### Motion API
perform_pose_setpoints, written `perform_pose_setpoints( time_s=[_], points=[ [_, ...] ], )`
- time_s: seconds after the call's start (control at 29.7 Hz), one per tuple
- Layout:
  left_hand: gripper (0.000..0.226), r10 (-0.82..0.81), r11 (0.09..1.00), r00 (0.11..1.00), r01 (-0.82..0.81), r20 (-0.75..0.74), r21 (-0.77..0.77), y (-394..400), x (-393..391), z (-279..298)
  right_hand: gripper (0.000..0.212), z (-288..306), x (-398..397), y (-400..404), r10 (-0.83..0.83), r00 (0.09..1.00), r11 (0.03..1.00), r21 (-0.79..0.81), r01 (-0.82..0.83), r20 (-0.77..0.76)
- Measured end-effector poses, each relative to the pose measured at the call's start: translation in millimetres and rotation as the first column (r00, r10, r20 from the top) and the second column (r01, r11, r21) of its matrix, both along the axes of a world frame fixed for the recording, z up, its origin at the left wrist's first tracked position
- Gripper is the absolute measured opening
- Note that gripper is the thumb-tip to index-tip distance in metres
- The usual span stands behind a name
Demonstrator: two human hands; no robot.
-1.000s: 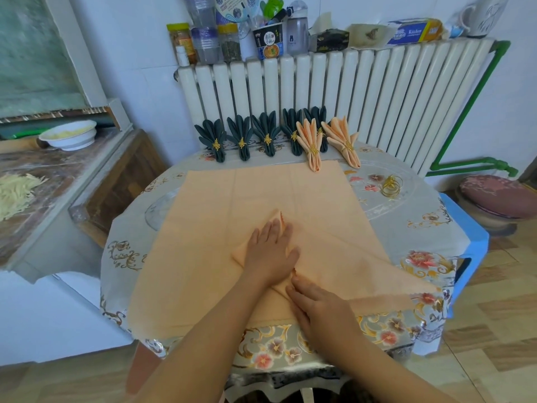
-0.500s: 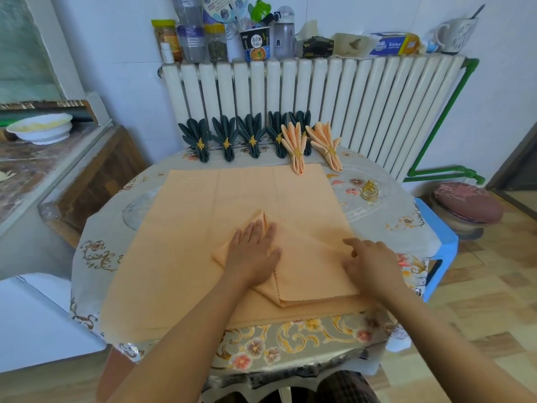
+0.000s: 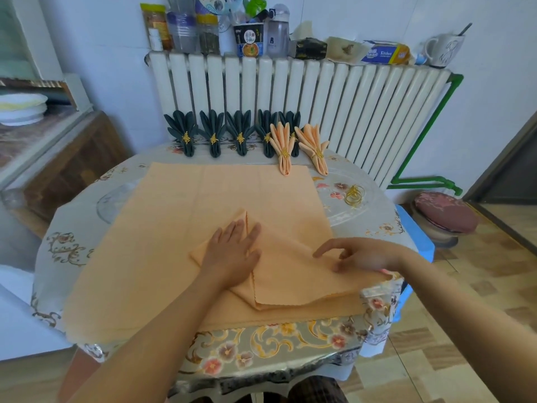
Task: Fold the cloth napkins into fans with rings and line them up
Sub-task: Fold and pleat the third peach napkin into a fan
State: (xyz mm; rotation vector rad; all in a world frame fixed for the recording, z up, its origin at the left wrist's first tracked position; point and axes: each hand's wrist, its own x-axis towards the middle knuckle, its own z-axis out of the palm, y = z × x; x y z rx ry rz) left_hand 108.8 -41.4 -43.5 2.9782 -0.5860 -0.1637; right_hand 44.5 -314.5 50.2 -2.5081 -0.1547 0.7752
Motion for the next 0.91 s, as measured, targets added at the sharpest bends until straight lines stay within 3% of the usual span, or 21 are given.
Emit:
perform_pose_setpoints(
  time_s=[0.1,0.2,0.37,0.47,0.54,0.67,0.77,0.91],
  points=[
    [0.06,0.002,1.0,1.0,-0.002,0.007,-0.01,0.1,0.7,-1.3,0.039,16.4,20.2,-0.6,-0.011,0.984,0.988,0.149,0.039,-0.179],
    [0.06,0.003,1.0,1.0,-0.003,0.015,-0.013,-0.3,1.4,-2.3,0.029,12.8,42.9,-3.3,-0.092,0.933,0.943,0.271,0.194,-0.347],
    [0.062,0.016,0.999,0.999,-0.015,0.039,-0.032,-1.0,1.6,-3.3,0.035,-2.1,66.3,0.3,-0.065,0.88,0.766,0.542,0.346,-0.47],
    [0.061,0.016,0.999,0.999,-0.015,0.042,-0.042,-0.8,0.4,-2.7,0.017,-10.3,70.3,17.9,-0.042,0.96,0.856,0.485,0.179,-0.278],
    [0.06,0.022,0.999,0.999,-0.02,0.032,-0.042,-0.8,0.4,-2.2,0.025,-19.5,71.3,32.1,-0.148,0.986,0.907,0.386,0.167,-0.078],
    [0.059,0.025,0.999,0.999,-0.023,0.041,-0.048,-0.4,1.7,-3.8,0.029,-41.4,75.9,63.1,-0.356,0.924,0.895,0.334,0.294,0.141],
    [0.074,0.052,0.991,0.998,-0.047,0.036,-0.125,-0.3,1.5,-3.4,0.039,-59.8,79.1,81.6,-0.323,0.872,0.946,0.157,0.284,0.369],
    [0.076,0.08,0.965,0.997,-0.073,0.016,-0.251,1.5,3.1,-3.7,0.035,-77.1,81.1,94.9,-0.261,0.789,0.954,0.023,0.3,0.556]
  ],
)
